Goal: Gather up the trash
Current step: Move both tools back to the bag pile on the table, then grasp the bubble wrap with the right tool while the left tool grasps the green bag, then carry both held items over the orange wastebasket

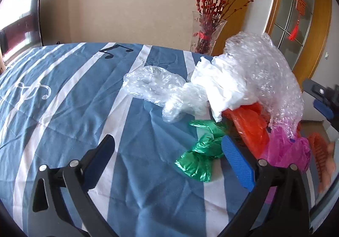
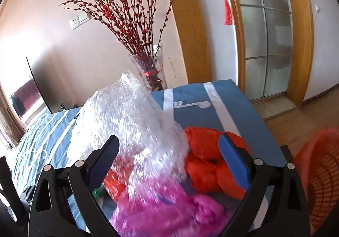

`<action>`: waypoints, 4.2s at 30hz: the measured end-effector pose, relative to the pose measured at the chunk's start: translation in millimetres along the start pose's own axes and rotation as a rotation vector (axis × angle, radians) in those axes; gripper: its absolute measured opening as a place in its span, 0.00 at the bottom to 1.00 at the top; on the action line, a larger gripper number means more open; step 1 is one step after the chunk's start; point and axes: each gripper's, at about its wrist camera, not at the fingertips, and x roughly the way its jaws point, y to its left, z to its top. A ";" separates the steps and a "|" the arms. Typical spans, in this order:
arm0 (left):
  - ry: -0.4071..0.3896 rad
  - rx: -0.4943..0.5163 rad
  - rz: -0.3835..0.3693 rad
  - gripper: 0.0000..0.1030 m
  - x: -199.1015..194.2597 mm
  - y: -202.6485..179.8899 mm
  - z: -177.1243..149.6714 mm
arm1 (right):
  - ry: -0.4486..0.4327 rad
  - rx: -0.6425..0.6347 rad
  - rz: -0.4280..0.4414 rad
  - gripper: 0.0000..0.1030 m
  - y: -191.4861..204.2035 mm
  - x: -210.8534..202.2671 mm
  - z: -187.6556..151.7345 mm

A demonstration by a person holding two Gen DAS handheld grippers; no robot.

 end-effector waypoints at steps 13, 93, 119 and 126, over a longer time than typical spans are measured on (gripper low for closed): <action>0.018 -0.007 -0.034 0.96 11.8 7.1 -0.1 | 0.125 0.020 0.105 0.19 -6.9 23.2 -16.1; -0.069 0.257 -0.400 0.21 -104.5 -130.1 -9.0 | -0.156 0.281 -0.172 0.12 -152.7 -178.5 -46.2; 0.076 0.386 -0.700 0.22 -51.2 -326.6 -44.5 | -0.192 0.450 -0.478 0.12 -248.7 -213.2 -80.8; 0.116 0.420 -0.724 0.22 -39.7 -356.5 -56.7 | -0.184 0.492 -0.496 0.12 -266.4 -209.6 -87.6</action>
